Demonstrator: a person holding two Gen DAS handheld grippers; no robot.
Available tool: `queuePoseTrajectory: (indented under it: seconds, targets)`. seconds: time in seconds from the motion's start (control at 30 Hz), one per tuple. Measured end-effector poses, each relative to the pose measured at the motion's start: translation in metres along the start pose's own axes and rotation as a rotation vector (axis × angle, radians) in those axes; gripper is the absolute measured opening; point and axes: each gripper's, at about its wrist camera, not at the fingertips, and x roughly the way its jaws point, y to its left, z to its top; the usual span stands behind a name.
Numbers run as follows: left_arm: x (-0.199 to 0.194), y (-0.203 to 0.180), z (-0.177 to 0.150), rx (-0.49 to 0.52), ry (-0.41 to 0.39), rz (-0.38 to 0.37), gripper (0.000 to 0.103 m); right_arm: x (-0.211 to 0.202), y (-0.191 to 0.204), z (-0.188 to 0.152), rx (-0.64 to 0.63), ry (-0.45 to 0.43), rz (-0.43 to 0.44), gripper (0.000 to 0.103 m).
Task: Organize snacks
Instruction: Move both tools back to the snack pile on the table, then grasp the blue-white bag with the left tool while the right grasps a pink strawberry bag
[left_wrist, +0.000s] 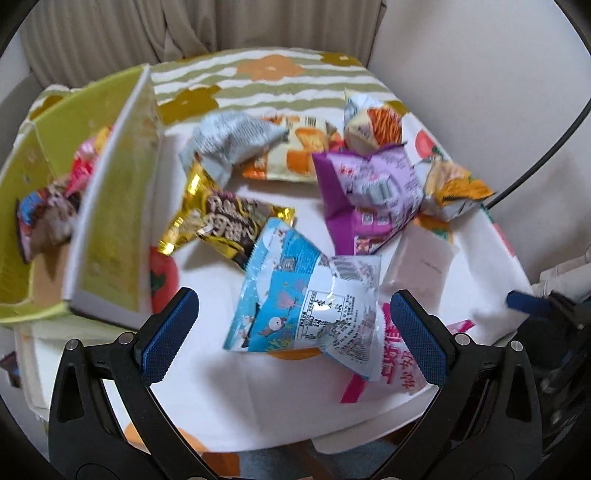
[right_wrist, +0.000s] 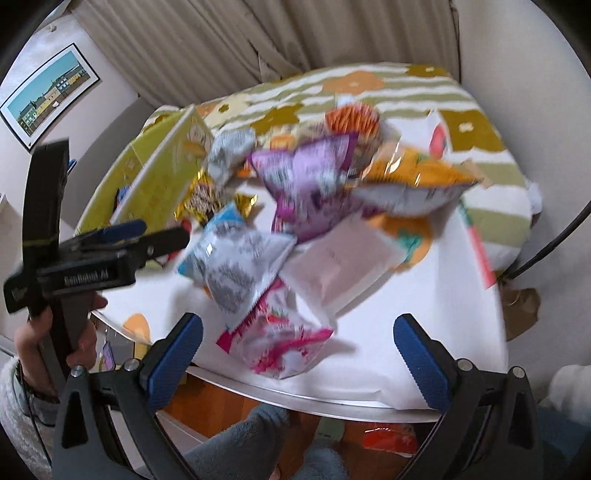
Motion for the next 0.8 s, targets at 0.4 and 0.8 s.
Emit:
queuePoseTrajectory:
  seconds: [0.4, 0.8]
  targets:
    - [0.056, -0.001, -0.011, 0.001, 0.068, -0.022, 0.103, 0.06, -0.005, -0.027, 0.02, 0.061, 0.069, 0.103]
    - [0.048, -0.002, -0.022, 0.043, 0.023, -0.038, 0.079, 0.076, 0.004, -0.037, -0.039, 0.072, 0.054, 0.101]
